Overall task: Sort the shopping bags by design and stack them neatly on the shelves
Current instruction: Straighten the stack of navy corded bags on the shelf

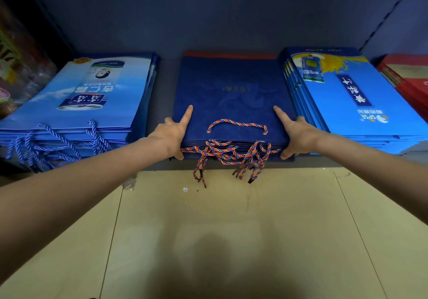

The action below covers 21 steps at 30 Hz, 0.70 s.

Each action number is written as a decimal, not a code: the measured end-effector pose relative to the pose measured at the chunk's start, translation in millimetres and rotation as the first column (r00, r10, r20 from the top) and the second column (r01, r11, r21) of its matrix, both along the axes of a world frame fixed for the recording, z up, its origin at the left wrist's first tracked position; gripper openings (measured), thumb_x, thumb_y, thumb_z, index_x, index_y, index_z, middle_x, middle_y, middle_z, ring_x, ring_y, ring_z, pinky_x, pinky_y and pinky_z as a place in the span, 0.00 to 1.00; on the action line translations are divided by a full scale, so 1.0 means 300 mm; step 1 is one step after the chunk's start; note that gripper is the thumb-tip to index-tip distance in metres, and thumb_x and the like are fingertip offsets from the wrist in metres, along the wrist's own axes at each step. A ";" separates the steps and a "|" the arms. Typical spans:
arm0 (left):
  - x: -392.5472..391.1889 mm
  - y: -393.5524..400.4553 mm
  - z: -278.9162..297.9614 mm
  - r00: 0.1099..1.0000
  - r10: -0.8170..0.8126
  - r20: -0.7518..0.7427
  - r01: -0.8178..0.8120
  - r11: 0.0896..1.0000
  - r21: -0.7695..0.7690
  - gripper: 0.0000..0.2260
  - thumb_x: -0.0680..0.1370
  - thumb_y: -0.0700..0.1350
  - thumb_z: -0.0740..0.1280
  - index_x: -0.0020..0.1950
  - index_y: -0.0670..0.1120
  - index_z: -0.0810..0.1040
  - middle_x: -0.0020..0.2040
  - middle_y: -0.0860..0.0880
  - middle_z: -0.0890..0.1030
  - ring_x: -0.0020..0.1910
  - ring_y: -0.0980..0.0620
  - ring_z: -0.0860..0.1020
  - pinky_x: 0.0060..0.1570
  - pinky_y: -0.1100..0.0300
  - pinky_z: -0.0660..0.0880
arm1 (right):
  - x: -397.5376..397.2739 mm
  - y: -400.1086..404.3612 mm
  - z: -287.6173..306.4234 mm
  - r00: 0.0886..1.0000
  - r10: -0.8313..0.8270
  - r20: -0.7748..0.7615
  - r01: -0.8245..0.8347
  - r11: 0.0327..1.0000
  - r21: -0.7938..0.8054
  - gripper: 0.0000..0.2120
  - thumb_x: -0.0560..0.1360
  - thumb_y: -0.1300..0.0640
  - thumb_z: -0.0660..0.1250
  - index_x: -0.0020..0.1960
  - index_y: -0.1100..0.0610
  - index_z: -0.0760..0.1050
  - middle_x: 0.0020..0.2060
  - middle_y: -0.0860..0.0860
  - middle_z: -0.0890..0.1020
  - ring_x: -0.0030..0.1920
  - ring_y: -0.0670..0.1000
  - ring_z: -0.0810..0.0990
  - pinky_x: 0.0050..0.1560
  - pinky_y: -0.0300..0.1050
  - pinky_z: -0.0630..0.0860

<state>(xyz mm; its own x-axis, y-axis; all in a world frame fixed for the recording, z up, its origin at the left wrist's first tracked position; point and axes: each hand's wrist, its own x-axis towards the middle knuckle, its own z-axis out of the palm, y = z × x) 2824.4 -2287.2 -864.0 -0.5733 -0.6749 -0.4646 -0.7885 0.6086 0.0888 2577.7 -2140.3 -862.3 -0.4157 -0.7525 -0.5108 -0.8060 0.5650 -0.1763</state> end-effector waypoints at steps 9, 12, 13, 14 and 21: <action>0.023 -0.001 -0.013 1.000 -0.001 -0.008 0.001 1.000 -0.021 0.57 0.68 0.48 0.77 0.75 0.53 0.30 0.65 0.35 0.64 0.60 0.37 0.73 0.58 0.49 0.71 | 0.046 0.025 -0.045 0.994 0.052 -0.093 -0.051 0.999 0.020 0.66 0.63 0.59 0.79 0.72 0.45 0.25 0.70 0.66 0.49 0.59 0.65 0.75 0.63 0.52 0.70; 0.027 -0.031 0.001 0.997 -0.003 -0.079 -0.001 0.999 -0.053 0.55 0.68 0.50 0.77 0.76 0.54 0.34 0.63 0.36 0.69 0.59 0.36 0.73 0.57 0.48 0.71 | 0.011 0.004 -0.009 0.994 0.061 -0.089 -0.066 0.996 -0.054 0.64 0.62 0.57 0.80 0.75 0.44 0.32 0.66 0.66 0.59 0.58 0.66 0.74 0.62 0.52 0.71; 0.024 -0.041 0.005 0.994 -0.007 -0.105 0.000 0.998 -0.070 0.55 0.68 0.50 0.77 0.76 0.54 0.36 0.62 0.36 0.70 0.58 0.37 0.74 0.57 0.48 0.71 | -0.003 -0.005 0.005 0.992 0.065 -0.110 -0.074 0.995 -0.073 0.62 0.62 0.57 0.80 0.76 0.45 0.34 0.64 0.66 0.62 0.58 0.67 0.74 0.60 0.52 0.71; 0.018 -0.048 0.004 0.993 -0.013 -0.118 0.004 0.997 -0.078 0.54 0.68 0.50 0.77 0.77 0.54 0.37 0.62 0.36 0.71 0.58 0.37 0.74 0.57 0.47 0.72 | -0.015 -0.012 0.014 0.990 0.068 -0.125 -0.078 0.994 -0.081 0.61 0.62 0.56 0.80 0.76 0.44 0.36 0.62 0.66 0.64 0.57 0.67 0.74 0.59 0.52 0.71; -0.005 -0.058 -0.015 0.998 -0.050 -0.047 0.046 0.995 -0.083 0.56 0.68 0.49 0.77 0.76 0.52 0.34 0.61 0.38 0.74 0.57 0.39 0.75 0.56 0.49 0.72 | -0.006 -0.013 0.001 0.988 0.064 -0.140 -0.072 0.996 -0.056 0.60 0.63 0.56 0.80 0.76 0.43 0.37 0.60 0.65 0.66 0.54 0.66 0.75 0.55 0.53 0.73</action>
<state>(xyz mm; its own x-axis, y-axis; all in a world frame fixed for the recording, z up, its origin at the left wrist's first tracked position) 2823.0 -2304.6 -868.4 -0.6268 -0.6805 -0.3796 -0.7539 0.6528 0.0747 2576.0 -2144.1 -861.9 -0.4258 -0.8092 -0.4048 -0.8612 0.4997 -0.0931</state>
